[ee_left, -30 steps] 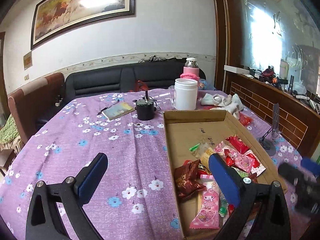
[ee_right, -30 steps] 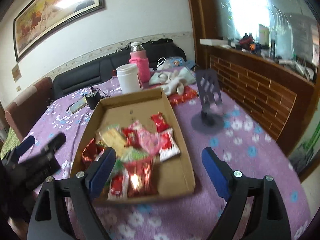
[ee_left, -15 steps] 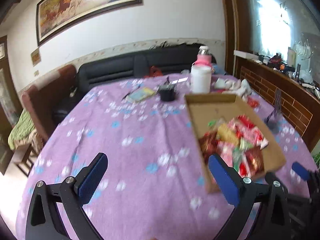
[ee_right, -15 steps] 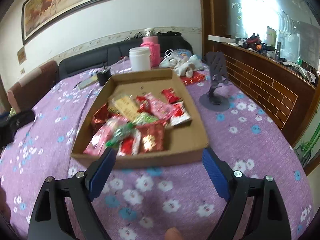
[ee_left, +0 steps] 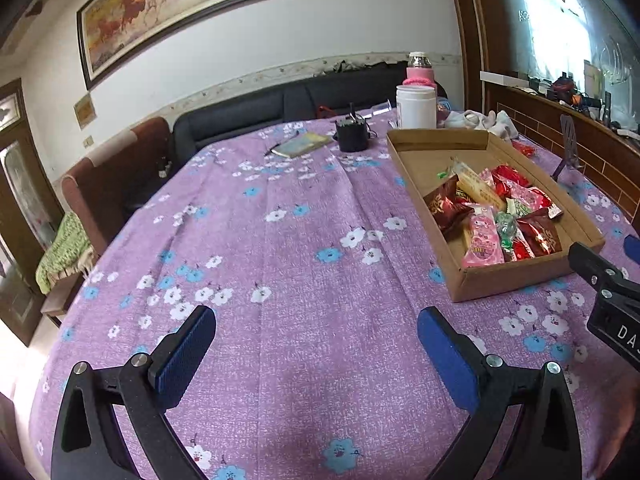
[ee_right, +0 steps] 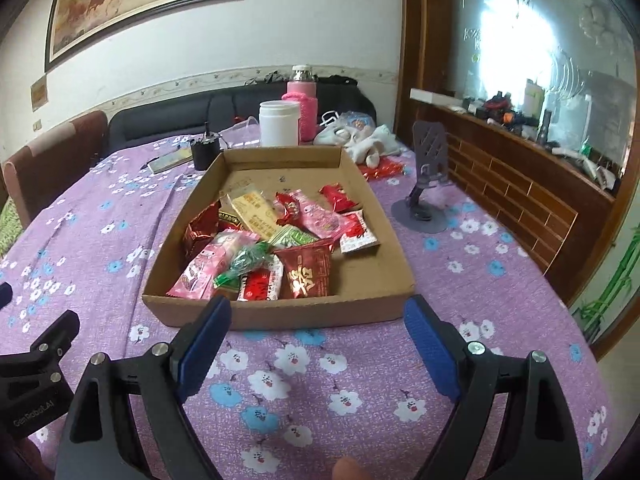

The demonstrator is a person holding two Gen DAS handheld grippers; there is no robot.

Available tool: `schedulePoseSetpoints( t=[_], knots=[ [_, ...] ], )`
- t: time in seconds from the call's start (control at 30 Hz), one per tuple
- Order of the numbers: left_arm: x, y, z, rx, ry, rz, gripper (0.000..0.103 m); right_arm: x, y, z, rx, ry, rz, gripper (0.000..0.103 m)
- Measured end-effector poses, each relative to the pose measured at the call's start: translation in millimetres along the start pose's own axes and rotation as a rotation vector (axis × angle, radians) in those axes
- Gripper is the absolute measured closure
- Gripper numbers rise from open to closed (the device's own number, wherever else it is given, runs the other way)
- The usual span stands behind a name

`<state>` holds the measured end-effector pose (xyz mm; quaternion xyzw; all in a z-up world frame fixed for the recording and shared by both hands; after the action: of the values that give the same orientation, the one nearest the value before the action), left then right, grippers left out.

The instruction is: Organize snacks

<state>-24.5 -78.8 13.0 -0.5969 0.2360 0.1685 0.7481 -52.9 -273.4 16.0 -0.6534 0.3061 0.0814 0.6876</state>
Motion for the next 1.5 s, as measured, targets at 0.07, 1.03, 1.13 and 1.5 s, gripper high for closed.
schedulePoseSetpoints(
  t=[0.07, 1.03, 1.13, 1.5],
  knots=[
    [0.1, 0.7, -2.1, 0.007, 0.012, 0.005, 0.001, -0.1, -0.5, 2.8, -0.018, 0.003, -0.003, 0.015],
    [-1.5, -0.3, -4.9, 0.015, 0.027, 0.008, 0.001, 1.8, -0.8, 1.7, -0.016, 0.011, 0.003, 0.015],
    [-1.4, -0.1, -4.9, 0.013, 0.029, 0.010, 0.001, 1.3, -0.7, 1.8, -0.016, 0.011, 0.003, 0.015],
    [-1.6, -0.2, -4.1, 0.009, 0.032, 0.008, 0.001, 0.0, -1.0, 2.0, -0.021, 0.014, -0.002, 0.015]
  ],
)
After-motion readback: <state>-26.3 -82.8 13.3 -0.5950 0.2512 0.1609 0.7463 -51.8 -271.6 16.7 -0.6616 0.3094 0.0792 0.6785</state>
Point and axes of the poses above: each gripper's, at about its wrist camera, not at the fingertips, and x roughly the way its jaws point, z to its left, y to its underside, the point moved 6 cm from there along x, roughly the way its jaws point, and after that the axes turned 4 degrees about -z, right-handed, at the moved point
